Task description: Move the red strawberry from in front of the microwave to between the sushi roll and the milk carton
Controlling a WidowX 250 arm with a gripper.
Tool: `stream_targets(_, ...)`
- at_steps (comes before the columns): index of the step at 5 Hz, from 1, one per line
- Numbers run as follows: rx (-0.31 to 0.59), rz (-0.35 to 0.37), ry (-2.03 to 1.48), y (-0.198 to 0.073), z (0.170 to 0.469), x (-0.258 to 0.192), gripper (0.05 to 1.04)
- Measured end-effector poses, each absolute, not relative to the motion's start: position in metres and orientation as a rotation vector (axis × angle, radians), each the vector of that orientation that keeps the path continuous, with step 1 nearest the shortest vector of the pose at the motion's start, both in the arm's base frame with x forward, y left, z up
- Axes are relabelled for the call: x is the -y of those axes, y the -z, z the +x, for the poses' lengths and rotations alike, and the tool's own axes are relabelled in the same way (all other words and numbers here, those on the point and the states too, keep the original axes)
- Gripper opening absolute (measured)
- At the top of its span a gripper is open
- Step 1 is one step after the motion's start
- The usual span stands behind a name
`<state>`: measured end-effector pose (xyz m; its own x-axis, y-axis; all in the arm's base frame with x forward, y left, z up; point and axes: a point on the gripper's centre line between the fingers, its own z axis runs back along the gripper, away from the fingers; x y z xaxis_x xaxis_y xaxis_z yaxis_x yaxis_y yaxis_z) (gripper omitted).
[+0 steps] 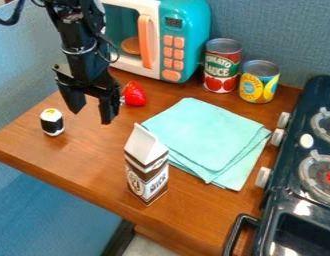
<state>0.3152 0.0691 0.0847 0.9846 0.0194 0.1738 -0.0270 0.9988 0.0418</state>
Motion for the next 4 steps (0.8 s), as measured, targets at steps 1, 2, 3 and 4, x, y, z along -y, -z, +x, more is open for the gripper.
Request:
stream_targets(1,0.156,0.034,-0.027,-0.077,0.314,-0.068,1.001)
stream_targets(2,0.303,-0.145,-0.243,-0.079,0.334,-0.068,1.001)
stream_targets(3,0.382,-0.197,-0.470,-0.085,0.345,-0.079,1.001)
stream_targets(4,0.421,-0.133,-0.636,-0.087,0.350,-0.090,1.001)
